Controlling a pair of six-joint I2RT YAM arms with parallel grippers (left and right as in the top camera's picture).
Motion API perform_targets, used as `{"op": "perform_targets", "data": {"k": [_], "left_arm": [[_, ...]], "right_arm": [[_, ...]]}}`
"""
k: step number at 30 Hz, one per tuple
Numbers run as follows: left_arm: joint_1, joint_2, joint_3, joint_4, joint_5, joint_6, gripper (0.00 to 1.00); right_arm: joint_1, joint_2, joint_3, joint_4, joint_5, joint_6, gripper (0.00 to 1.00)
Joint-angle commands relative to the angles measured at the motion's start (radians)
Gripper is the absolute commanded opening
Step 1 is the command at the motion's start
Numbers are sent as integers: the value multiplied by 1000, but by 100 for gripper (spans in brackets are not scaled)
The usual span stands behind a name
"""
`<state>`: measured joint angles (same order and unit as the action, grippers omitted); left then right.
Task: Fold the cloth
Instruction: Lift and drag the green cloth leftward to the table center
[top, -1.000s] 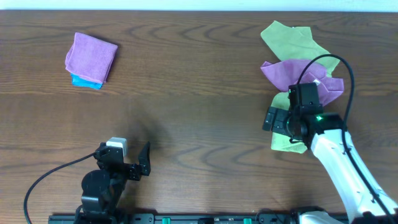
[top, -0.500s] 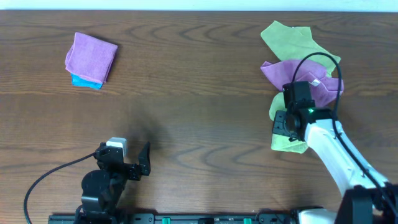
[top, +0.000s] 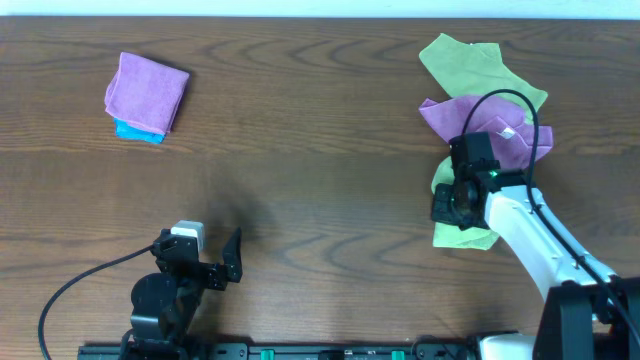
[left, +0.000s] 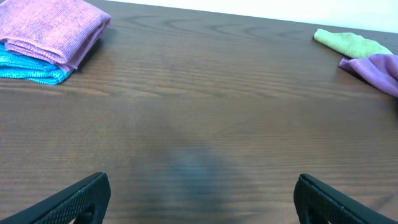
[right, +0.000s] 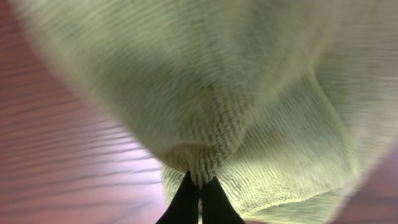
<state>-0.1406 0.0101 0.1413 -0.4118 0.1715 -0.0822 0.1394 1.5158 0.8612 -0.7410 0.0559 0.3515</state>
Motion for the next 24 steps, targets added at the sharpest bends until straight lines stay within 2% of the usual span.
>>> {"op": "perform_targets", "data": {"k": [1,8,12,15,19,22,23,24], "left_arm": [[-4,-6,-21,-2,-14,-11,95],[-4,-6,-21,-2,-14,-11,95],[-4,-6,-21,-2,-14,-11,96],[-4,-6,-21,-2,-14,-11,96],[-4,-6,-21,-2,-14,-11,95],[-4,-6,-21,-2,-14,-11,95],[-4,-6,-21,-2,-14,-11,95],[-4,-6,-21,-2,-14,-11,95]], "right_arm": [[53,-49,63,1,-164,-2,1],[236,-72,208,126,-502,3,1],[363,-72,271,240,-539,77,1],[453,-72,327,327,-591,68,1],[451,-72,376,299,-556,-18,1],[406,-69,376,151,-345,18,1],[387,-64,374,83,-235,48,28],[369,-58,372,20,-128,82,64]]}}
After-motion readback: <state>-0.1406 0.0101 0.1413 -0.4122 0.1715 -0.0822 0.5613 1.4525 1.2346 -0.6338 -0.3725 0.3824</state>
